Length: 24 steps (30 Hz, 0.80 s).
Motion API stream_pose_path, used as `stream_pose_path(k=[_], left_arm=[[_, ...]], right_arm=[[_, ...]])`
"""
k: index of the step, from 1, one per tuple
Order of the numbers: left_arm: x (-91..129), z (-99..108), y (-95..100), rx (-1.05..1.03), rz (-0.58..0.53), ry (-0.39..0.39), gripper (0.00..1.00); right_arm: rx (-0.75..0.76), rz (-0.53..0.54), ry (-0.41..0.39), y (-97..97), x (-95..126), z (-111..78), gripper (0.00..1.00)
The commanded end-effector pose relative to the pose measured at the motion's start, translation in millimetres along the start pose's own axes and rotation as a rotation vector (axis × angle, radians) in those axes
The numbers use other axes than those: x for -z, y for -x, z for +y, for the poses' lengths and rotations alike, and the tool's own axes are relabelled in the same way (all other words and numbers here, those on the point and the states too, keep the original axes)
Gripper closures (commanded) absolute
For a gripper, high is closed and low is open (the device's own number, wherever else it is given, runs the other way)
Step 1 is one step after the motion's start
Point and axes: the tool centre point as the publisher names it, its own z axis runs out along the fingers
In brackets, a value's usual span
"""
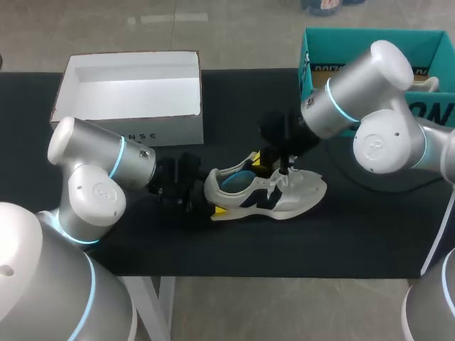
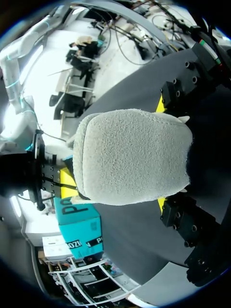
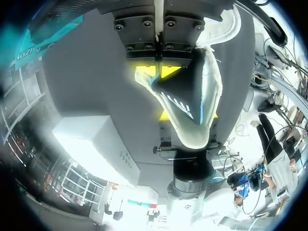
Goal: Take the shoe out of the shoebox, open the shoe tongue, remove and reinsert the insole, then place the shoe into the shoebox
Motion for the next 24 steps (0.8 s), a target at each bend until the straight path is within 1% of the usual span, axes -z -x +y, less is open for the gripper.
stream_pose_path(k=[1,6,11,13,18,22,24], left_arm=[[-1.1,0.8,-2.3,-0.002,0.002,0.002,1.00],[-1.1,0.8,-2.3,-0.002,0.002,0.002,1.00],[-1.1,0.8,-2.3,-0.002,0.002,0.002,1.00],[-1.1,0.8,-2.3,-0.002,0.002,0.002,1.00],[-1.1,0.8,-2.3,-0.002,0.002,0.002,1.00],[-1.1,0.8,-2.3,-0.002,0.002,0.002,1.00],[-1.1,0.8,-2.3,-0.002,0.002,0.002,1.00]], right_arm=[[0.003,-0.002,0.005,-3.3,9.2,-4.3,1.00],[0.033,-0.002,0.014,-6.5,20.0,-3.1,1.00],[0.070,0.009,0.002,-9.5,31.0,-3.3,1.00],[0.075,0.012,0.003,-8.1,34.7,-5.1,1.00],[0.095,-0.008,0.009,-3.6,45.3,-1.7,1.00],[0.101,-0.045,0.048,3.5,53.8,6.1,1.00],[0.100,-0.060,0.096,7.8,55.6,10.1,1.00]])
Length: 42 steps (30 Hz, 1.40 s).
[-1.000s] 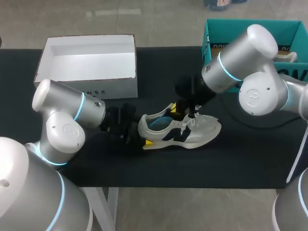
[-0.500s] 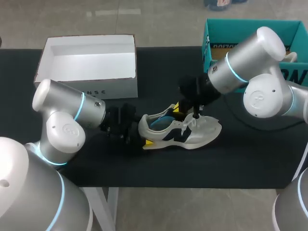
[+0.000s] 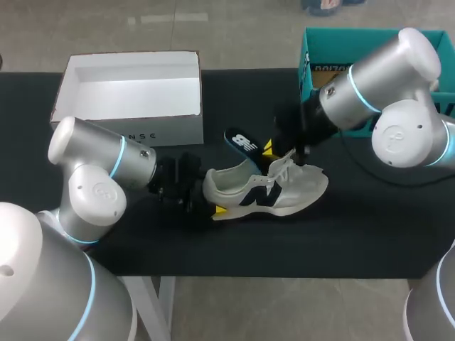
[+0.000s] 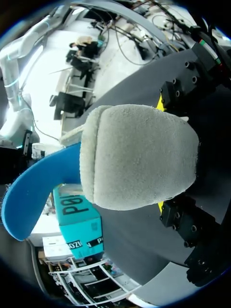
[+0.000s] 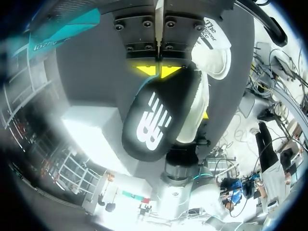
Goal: Take the shoe out of the shoebox, open the shoe tongue, remove and reinsert the insole, then place the shoe into the shoebox
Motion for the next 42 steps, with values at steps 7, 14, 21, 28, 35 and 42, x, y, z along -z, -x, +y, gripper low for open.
stream_pose_path(k=[7,14,21,28,35,42], left_arm=[[-0.7,2.3,-2.1,-0.001,0.001,0.003,1.00],[-0.7,2.3,-2.1,-0.001,0.001,0.003,1.00],[-0.7,2.3,-2.1,-0.001,0.001,0.003,1.00],[-0.7,2.3,-2.1,-0.001,0.001,0.003,1.00],[-0.7,2.3,-2.1,-0.001,0.001,0.003,1.00],[-0.7,2.3,-2.1,-0.001,0.001,0.003,1.00]], right_arm=[[-0.006,-0.040,0.105,12.5,0.4,8.6,1.00],[-0.002,-0.009,0.122,16.1,-15.9,11.6,1.00],[0.021,0.008,0.143,24.0,-26.9,22.9,1.00],[0.047,0.004,0.168,30.7,-29.6,36.9,1.00],[0.074,-0.015,0.229,35.8,-24.0,49.9,1.00],[0.075,-0.074,0.356,43.9,-10.1,59.1,1.00]])
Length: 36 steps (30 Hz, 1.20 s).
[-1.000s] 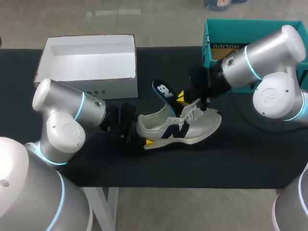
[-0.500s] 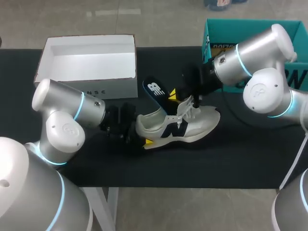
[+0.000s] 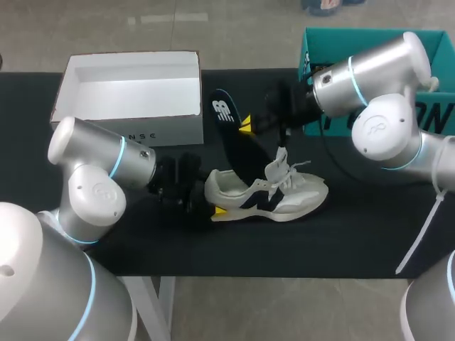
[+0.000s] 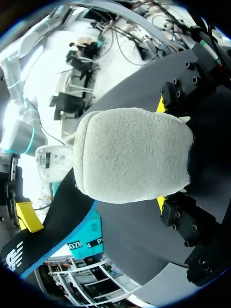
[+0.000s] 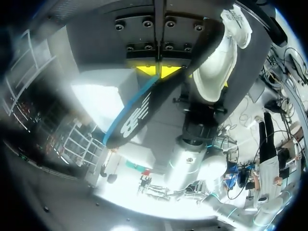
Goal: Take the shoe out of the shoebox, open the shoe tongue, remove and reinsert the insole, then place the shoe into the shoebox
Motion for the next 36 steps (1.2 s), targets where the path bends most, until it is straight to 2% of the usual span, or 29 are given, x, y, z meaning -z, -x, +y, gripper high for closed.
stream_pose_path(k=[1,7,11,19,26,36], left_arm=[[-0.9,1.4,-0.8,0.000,-0.001,0.002,1.00],[-0.9,1.4,-0.8,0.000,-0.001,0.002,1.00],[-0.9,1.4,-0.8,0.000,-0.001,0.002,1.00],[-0.9,1.4,-0.8,0.000,-0.001,0.002,1.00],[-0.9,1.4,-0.8,0.000,-0.001,0.002,1.00],[-0.9,1.4,-0.8,0.000,-0.001,0.002,1.00]], right_arm=[[0.002,-0.044,0.098,-1.2,6.9,0.1,1.00],[0.042,-0.125,0.196,8.2,33.8,21.6,1.00],[0.086,-0.143,0.204,19.9,55.7,38.1,1.00],[0.125,-0.120,0.196,41.7,84.7,60.2,1.00],[0.129,-0.087,0.279,53.8,108.8,70.8,1.00],[0.129,-0.087,0.279,53.8,108.8,70.8,1.00]])
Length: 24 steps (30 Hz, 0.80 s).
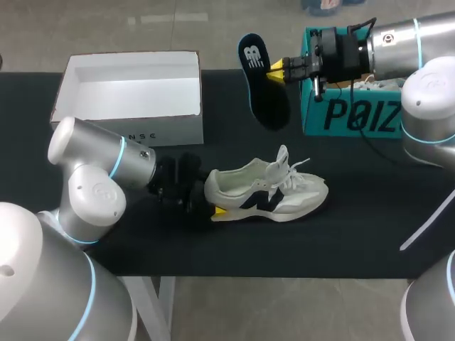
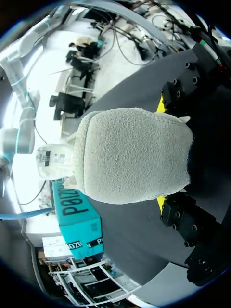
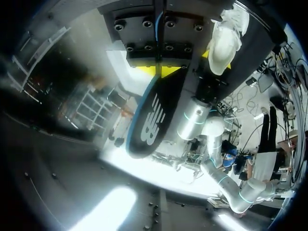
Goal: Take the shoe out of the shoebox, open the shoe tongue, remove and reinsert the insole, then place the shoe into the shoebox
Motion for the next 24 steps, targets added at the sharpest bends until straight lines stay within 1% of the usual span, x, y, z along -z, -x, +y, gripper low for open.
stream_pose_path(k=[1,19,20,22,24], left_arm=[[-0.9,1.3,-0.7,0.000,-0.001,0.002,1.00],[-0.9,1.3,-0.7,0.000,-0.001,0.002,1.00],[-0.9,1.3,-0.7,0.000,-0.001,0.002,1.00],[-0.9,1.3,-0.7,0.000,-0.001,0.002,1.00],[-0.9,1.3,-0.7,0.000,-0.001,0.002,1.00]], right_arm=[[0.000,-0.001,-0.002,0.3,-1.9,0.4,1.00],[0.000,-0.001,-0.002,0.3,-1.9,0.4,1.00],[0.004,-0.036,0.015,3.4,-3.2,6.9,1.00],[-0.006,-0.106,0.032,8.0,-3.8,13.3,1.00],[-0.032,-0.153,0.033,6.7,-4.7,23.8,1.00]])
